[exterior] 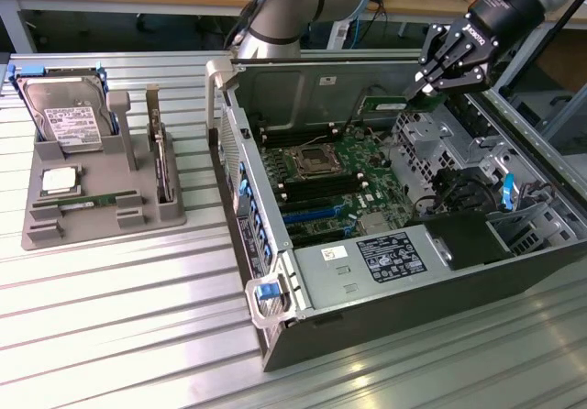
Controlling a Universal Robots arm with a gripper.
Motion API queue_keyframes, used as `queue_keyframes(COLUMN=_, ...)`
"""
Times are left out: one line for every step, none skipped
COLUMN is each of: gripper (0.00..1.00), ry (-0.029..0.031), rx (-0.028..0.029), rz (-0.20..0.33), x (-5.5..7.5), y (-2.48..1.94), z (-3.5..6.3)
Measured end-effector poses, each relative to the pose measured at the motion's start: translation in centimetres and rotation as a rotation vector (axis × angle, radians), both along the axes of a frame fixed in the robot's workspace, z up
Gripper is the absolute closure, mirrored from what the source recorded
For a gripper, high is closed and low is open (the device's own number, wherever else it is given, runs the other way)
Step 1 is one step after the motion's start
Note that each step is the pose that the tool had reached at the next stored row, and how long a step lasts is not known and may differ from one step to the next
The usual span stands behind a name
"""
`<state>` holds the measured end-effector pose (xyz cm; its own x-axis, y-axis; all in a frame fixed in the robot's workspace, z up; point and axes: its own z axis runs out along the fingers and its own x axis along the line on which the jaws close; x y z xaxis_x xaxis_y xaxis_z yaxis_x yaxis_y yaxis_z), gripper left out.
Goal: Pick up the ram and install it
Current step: 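Insert the ram into the slot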
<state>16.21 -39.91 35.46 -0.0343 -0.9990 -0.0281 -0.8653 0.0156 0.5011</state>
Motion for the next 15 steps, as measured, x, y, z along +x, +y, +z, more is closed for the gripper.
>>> queue_keyframes(gripper=0.88, ry=0.0000, rx=-0.0028, rz=-0.004, x=-0.1, y=0.00, z=-0.25)
queue_keyframes(gripper=0.88, ry=0.0000, rx=-0.0047, rz=-0.006, x=-0.3, y=0.00, z=-0.47)
queue_keyframes(gripper=0.88, ry=0.0000, rx=-0.0060, rz=-0.008, x=-0.5, y=0.00, z=-0.71)
queue_keyframes(gripper=0.88, ry=0.0000, rx=-0.0073, rz=-0.008, x=-0.6, y=0.00, z=-0.92)
queue_keyframes(gripper=0.88, ry=0.0000, rx=-0.0084, rz=-0.008, x=-0.8, y=-0.01, z=-1.15)
queue_keyframes(gripper=0.88, ry=0.0000, rx=-0.0096, rz=-0.008, x=-1.0, y=-0.01, z=-1.39)
queue_keyframes(gripper=0.88, ry=0.0000, rx=-0.0104, rz=-0.009, x=-1.2, y=-0.01, z=-1.60)
queue_keyframes(gripper=0.88, ry=-0.0001, rx=-0.0108, rz=-0.009, x=-1.4, y=-0.01, z=-1.80)
queue_keyframes(gripper=0.88, ry=-0.0001, rx=-0.0112, rz=-0.008, x=-1.5, y=-0.01, z=-2.02)
queue_keyframes(gripper=0.88, ry=0.0000, rx=-0.0121, rz=-0.008, x=-1.7, y=-0.01, z=-2.33)
queue_keyframes(gripper=0.88, ry=0.0000, rx=-0.0133, rz=-0.009, x=-1.8, y=-0.01, z=-2.62)
queue_keyframes(gripper=0.88, ry=0.0000, rx=-0.0143, rz=-0.009, x=-2.0, y=-0.01, z=-2.94)
queue_keyframes(gripper=0.88, ry=0.0000, rx=-0.0156, rz=-0.009, x=-2.1, y=-0.01, z=-3.18)
queue_keyframes(gripper=0.88, ry=0.0000, rx=-0.0166, rz=-0.009, x=-2.1, y=-0.01, z=-3.37)
queue_keyframes(gripper=0.88, ry=-0.0001, rx=-0.0194, rz=-0.008, x=-2.2, y=-0.01, z=-3.62)
